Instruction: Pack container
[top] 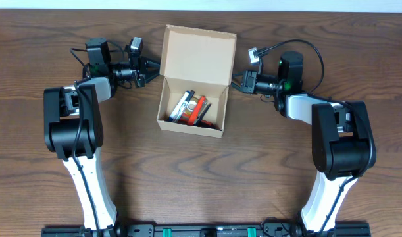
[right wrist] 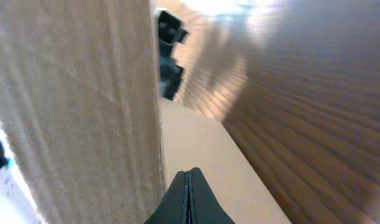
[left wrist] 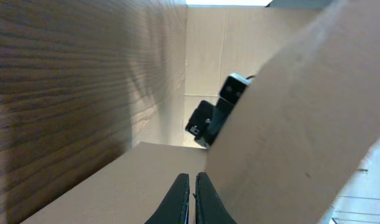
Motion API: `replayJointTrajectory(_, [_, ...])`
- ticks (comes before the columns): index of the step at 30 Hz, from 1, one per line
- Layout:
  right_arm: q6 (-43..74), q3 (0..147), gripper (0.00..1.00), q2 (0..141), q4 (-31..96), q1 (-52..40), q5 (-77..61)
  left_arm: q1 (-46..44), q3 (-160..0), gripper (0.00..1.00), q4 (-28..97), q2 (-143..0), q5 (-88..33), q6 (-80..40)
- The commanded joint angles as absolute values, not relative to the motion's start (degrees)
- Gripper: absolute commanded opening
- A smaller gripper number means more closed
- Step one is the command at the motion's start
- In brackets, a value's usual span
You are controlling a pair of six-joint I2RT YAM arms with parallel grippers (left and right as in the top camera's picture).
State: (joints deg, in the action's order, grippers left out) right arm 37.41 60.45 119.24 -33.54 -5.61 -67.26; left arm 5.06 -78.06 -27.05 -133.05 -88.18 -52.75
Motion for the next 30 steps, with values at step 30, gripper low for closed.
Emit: replayJointTrajectory(30, [40.9,61.6,0.02,118.8,-40.4,-5.2,-78.7,3.1,-77.9,0.06,-33.3,-126.7,-90.7,-54.8])
